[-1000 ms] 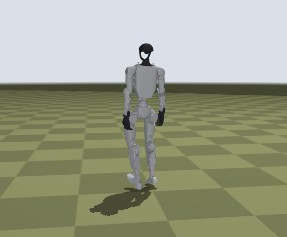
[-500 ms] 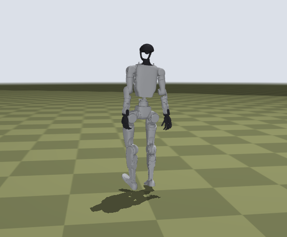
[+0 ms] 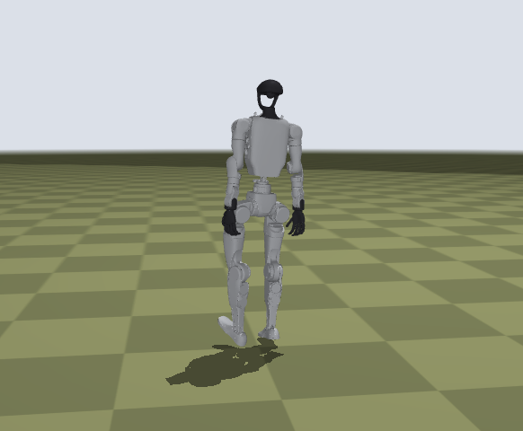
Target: In place motions
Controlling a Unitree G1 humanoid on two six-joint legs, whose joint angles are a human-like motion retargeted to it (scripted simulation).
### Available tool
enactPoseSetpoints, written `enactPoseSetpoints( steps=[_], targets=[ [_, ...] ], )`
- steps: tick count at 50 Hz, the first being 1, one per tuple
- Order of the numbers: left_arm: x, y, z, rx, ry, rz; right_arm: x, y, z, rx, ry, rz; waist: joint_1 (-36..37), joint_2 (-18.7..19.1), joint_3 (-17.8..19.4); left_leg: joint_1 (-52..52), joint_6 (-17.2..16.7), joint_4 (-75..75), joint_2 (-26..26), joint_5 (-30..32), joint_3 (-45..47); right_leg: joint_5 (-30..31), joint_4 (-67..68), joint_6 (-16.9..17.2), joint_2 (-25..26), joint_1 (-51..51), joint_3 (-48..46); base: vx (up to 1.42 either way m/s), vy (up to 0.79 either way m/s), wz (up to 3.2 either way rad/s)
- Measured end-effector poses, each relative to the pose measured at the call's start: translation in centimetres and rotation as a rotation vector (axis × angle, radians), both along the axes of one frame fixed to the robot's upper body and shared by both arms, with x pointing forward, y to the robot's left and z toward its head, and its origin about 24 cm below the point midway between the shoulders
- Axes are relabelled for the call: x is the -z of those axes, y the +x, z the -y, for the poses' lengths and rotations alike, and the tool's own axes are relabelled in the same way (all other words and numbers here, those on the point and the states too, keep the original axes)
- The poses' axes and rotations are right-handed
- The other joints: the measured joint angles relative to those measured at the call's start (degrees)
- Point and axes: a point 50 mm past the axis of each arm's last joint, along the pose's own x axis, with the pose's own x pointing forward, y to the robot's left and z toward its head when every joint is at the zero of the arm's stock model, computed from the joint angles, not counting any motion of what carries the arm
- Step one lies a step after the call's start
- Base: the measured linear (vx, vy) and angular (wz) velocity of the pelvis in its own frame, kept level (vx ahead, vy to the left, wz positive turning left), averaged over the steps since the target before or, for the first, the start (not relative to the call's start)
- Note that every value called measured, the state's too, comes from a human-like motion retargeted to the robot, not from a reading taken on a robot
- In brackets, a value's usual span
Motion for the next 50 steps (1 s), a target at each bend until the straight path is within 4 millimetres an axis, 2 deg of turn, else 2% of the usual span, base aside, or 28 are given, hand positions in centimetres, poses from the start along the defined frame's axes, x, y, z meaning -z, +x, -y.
enactPoseSetpoints(
  steps=[10,21,27,30,50],
  targets=[
    [0.1,0.3,0.2,-0.006,0.001,0.007,0.0,0.6,-0.3,-0.011,0.016,0.021,0.2,-0.2,-0.1,-0.2,0.1,-0.1,-0.2,0.1,-0.7,-1.1,0.6,-0.1,-0.1,0.2,-0.4,0.0,0.0,0.0],
    [0.0,-0.7,0.5,-0.029,-0.011,-0.023,0.0,-1.9,0.1,0.009,-0.009,-0.064,0.2,-0.4,-0.4,0.5,0.8,-0.4,-0.6,-1.0,-0.9,-1.7,0.8,0.1,-0.5,0.7,-1.1,0.0,0.0,0.0],
    [-0.1,-0.9,0.4,-0.043,-0.007,-0.028,-0.1,-2.9,0.4,0.024,-0.028,-0.093,3.6,-0.5,-1.0,0.9,0.6,-0.7,0.1,-1.8,2.6,-2.4,0.6,0.7,-0.2,0.8,2.3,0.05,-0.02,-0.5],
    [0.0,-0.6,0.2,-0.04,-0.007,-0.02,-0.1,-2.9,0.4,0.036,-0.031,-0.09,0.5,-0.6,-0.6,0.7,0.9,-0.6,-0.4,-1.6,-0.4,-1.9,0.5,0.6,-0.6,0.5,-0.7,0.04,-0.03,0.63],
    [0.0,-0.2,0.2,-0.014,-0.017,-0.007,0.1,-1.1,-0.2,-0.001,0.003,-0.028,0.1,-0.7,-1.0,1.5,1.2,-1.0,-0.7,-2.3,0.5,-1.4,-0.6,1.0,-0.5,0.9,-0.3,0.0,0.0,0.01]
  ],
)
